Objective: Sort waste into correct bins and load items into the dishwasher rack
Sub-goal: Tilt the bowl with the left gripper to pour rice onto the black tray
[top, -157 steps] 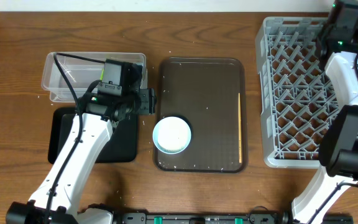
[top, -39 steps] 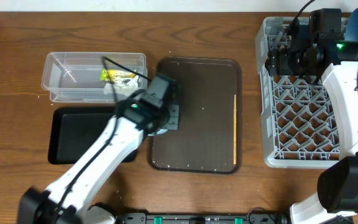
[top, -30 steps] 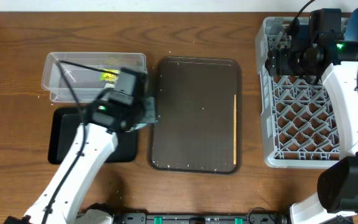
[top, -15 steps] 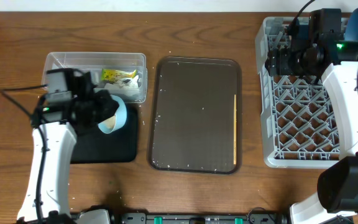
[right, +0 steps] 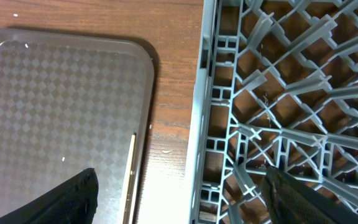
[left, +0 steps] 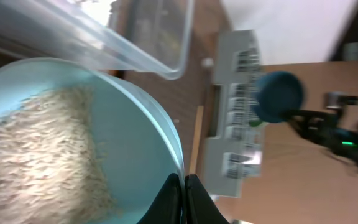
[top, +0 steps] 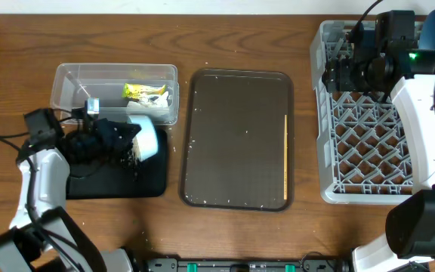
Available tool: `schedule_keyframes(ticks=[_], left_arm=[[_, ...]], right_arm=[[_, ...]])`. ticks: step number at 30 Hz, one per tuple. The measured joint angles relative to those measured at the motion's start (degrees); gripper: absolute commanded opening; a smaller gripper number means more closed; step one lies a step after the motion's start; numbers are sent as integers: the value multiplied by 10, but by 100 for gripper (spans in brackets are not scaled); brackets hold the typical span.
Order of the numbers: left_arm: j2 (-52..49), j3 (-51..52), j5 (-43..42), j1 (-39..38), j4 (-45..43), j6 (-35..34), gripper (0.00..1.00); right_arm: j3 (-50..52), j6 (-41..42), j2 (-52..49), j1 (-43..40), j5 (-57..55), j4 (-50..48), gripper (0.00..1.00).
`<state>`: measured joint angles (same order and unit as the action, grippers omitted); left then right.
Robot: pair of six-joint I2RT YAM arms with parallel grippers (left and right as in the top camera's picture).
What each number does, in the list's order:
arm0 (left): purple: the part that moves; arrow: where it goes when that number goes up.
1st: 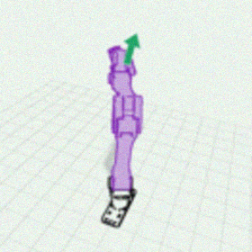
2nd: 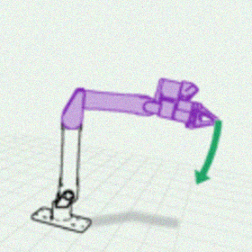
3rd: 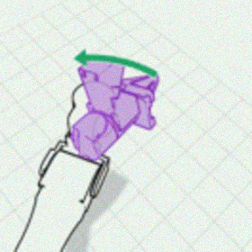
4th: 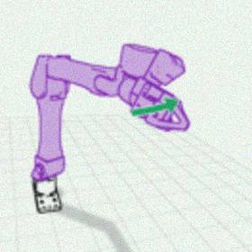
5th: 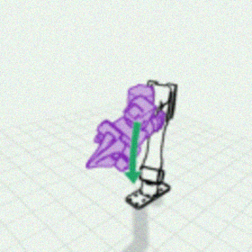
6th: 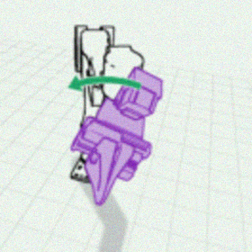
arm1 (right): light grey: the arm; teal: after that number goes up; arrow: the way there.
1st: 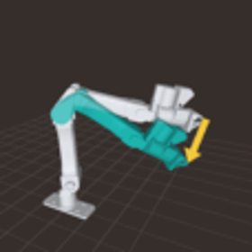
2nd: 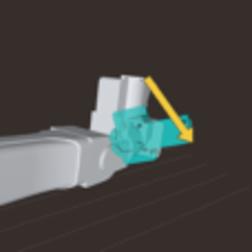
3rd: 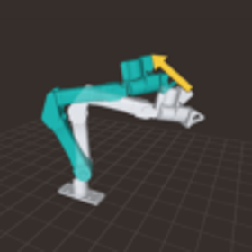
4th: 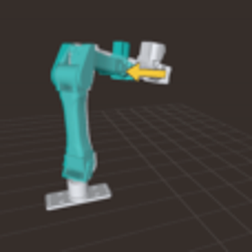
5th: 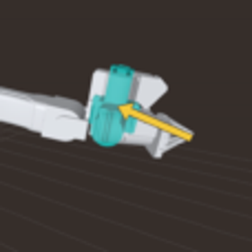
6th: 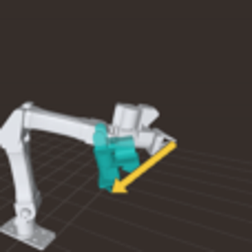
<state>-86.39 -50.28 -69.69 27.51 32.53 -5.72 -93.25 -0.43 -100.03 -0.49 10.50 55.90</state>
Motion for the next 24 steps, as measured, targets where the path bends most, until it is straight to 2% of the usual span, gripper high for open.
schedule_keyframes(ticks=[10, 16, 24], left_arm=[[-52, 0, -151, 51, 18, 0, 6], [-53, 0, -176, 83, 61, -11, 6], [-53, 0, -186, 101, 80, -103, 6]], right_arm=[[0, 0, 0, 0, 0, 0, 83], [0, 0, 0, 0, 0, 0, 83], [0, 0, 0, 0, 0, 0, 83]])
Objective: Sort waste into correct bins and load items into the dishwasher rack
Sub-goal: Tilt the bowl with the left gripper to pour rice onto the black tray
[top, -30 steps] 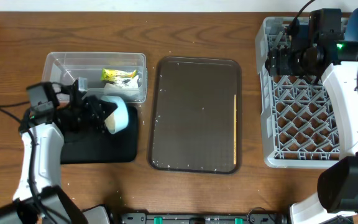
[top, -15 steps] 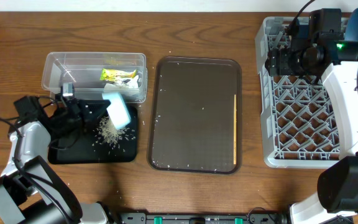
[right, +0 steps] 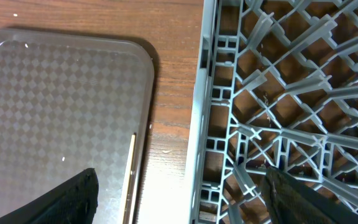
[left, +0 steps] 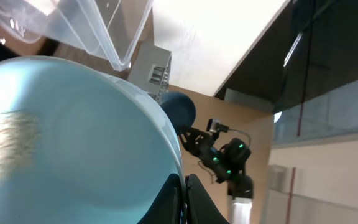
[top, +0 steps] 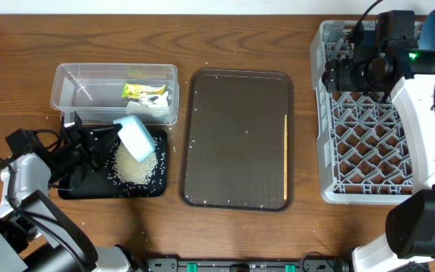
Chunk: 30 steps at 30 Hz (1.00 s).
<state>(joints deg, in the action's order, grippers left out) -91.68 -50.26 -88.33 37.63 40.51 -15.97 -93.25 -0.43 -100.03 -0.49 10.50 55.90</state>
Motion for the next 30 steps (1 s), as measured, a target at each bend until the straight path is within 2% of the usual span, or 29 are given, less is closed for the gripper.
schedule_keyframes(ticks=[12, 19, 26, 30], left_arm=[[0, 0, -1, 0, 0, -66, 6], [0, 0, 9, 0, -12, -67, 6], [0, 0, 83, 0, -15, -68, 6], [0, 1, 44, 0, -49, -32, 6]], right_arm=[[0, 0, 0, 0, 0, 0, 83], [0, 0, 0, 0, 0, 0, 83], [0, 0, 0, 0, 0, 0, 83], [0, 0, 0, 0, 0, 0, 83]])
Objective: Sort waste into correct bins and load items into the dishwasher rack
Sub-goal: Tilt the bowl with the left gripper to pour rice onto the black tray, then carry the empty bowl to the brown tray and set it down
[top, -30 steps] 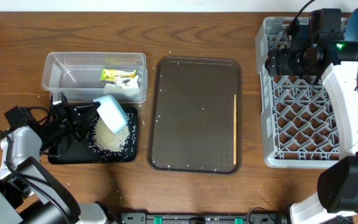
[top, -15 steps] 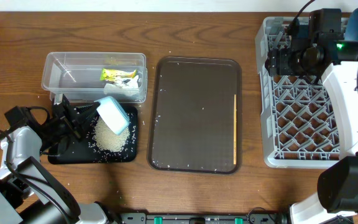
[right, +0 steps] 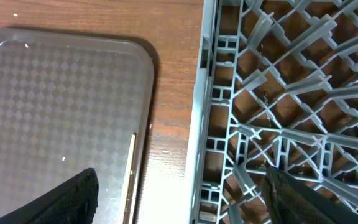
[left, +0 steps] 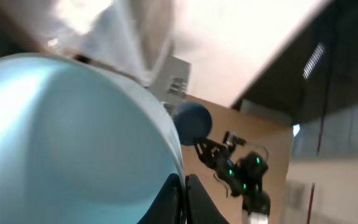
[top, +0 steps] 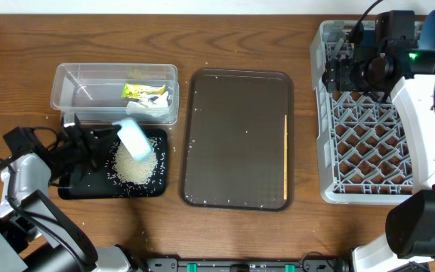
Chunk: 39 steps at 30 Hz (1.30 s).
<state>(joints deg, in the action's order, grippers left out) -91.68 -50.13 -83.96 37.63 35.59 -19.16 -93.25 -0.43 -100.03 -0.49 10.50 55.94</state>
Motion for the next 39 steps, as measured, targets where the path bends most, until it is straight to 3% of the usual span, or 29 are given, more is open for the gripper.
schedule_keyframes(ticks=[14, 20, 28, 35, 39], left_arm=[[0, 0, -34, -7, -3, 47, 6], [4, 0, -8, -74, -5, 52, 6], [47, -20, 177, -287, -22, 56, 6], [52, -40, 390, -487, -151, 57, 6], [52, -40, 557, -581, -216, 57, 6]], right_arm=[[0, 0, 0, 0, 0, 1, 83], [0, 0, 0, 0, 0, 1, 83], [0, 0, 0, 0, 0, 1, 84], [0, 0, 0, 0, 0, 1, 84], [0, 0, 0, 0, 0, 2, 84]])
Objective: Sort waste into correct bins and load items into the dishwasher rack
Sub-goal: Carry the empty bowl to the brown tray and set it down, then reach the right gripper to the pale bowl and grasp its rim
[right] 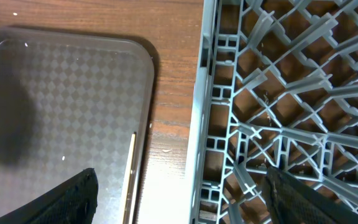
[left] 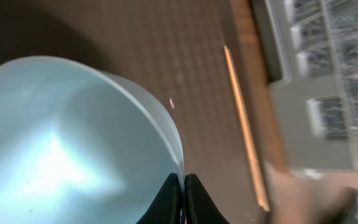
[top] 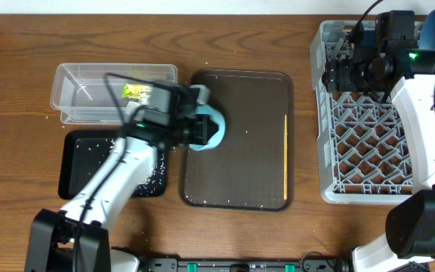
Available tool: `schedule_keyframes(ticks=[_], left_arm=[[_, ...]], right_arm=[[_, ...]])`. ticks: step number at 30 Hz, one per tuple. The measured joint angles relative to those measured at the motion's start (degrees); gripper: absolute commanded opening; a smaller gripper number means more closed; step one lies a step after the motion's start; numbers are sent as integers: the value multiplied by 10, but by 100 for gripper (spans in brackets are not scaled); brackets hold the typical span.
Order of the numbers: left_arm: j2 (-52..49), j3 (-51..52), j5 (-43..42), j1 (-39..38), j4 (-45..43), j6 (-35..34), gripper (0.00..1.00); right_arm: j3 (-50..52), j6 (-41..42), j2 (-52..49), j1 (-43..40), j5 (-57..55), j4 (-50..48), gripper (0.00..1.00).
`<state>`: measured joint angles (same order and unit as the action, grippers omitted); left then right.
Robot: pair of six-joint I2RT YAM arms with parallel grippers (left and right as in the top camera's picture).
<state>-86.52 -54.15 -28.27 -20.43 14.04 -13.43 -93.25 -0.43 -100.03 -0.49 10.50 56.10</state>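
Note:
My left gripper [top: 202, 127] is shut on the rim of a light-blue bowl [top: 214, 128], held over the left part of the brown tray [top: 240, 181]. In the left wrist view the bowl [left: 73, 137] looks empty, and the jaws meet on its rim at my left gripper [left: 183, 186]. A black bin [top: 89, 177] holds scattered rice. A clear bin [top: 81, 91] holds wrappers. A chopstick [top: 286, 155] lies on the tray's right side. My right gripper [right: 182, 202] hangs open over the left edge of the grey dishwasher rack [top: 387, 162].
A blue dish [top: 433, 30] stands at the rack's far right corner. Rice grains are scattered on the tray and around the black bin. In the right wrist view, a strip of bare wooden table [right: 173, 124] separates the tray [right: 67, 93] from the rack [right: 278, 93].
My left gripper, with the bowl, was over the black bin and is now to the right, over the tray's left part. The right arm has not moved.
My left gripper first held the bowl with rice in it at the black bin's edge. Then the bowl was tipped over and a rice pile lay in the black bin. It stayed there, emptied. Now the empty bowl is over the tray.

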Motion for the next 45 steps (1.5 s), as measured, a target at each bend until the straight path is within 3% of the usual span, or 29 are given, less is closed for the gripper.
schedule_keyframes(ticks=[4, 8, 20, 26, 34, 39, 45], left_arm=[[-15, -1, 120, -59, -85, 0, 6], [-44, -1, 179, -83, -151, 0, 7], [-97, -1, 205, -86, -169, -15, 15], [-97, -1, 200, -86, -167, -17, 28], [-54, -2, 196, -68, -48, -17, 33], [17, -2, 196, -20, 74, -17, 43], [70, -2, 197, 46, 171, -17, 43]], right_arm=[[0, 0, 0, 0, 0, 0, 84], [0, 0, 0, 0, 0, 0, 84], [0, 0, 0, 0, 0, 1, 85], [0, 0, 0, 0, 0, 1, 85], [1, 0, 0, 2, 16, -4, 86], [1, 0, 0, 28, 30, -23, 85], [1, 1, -3, 87, 39, -56, 82]])
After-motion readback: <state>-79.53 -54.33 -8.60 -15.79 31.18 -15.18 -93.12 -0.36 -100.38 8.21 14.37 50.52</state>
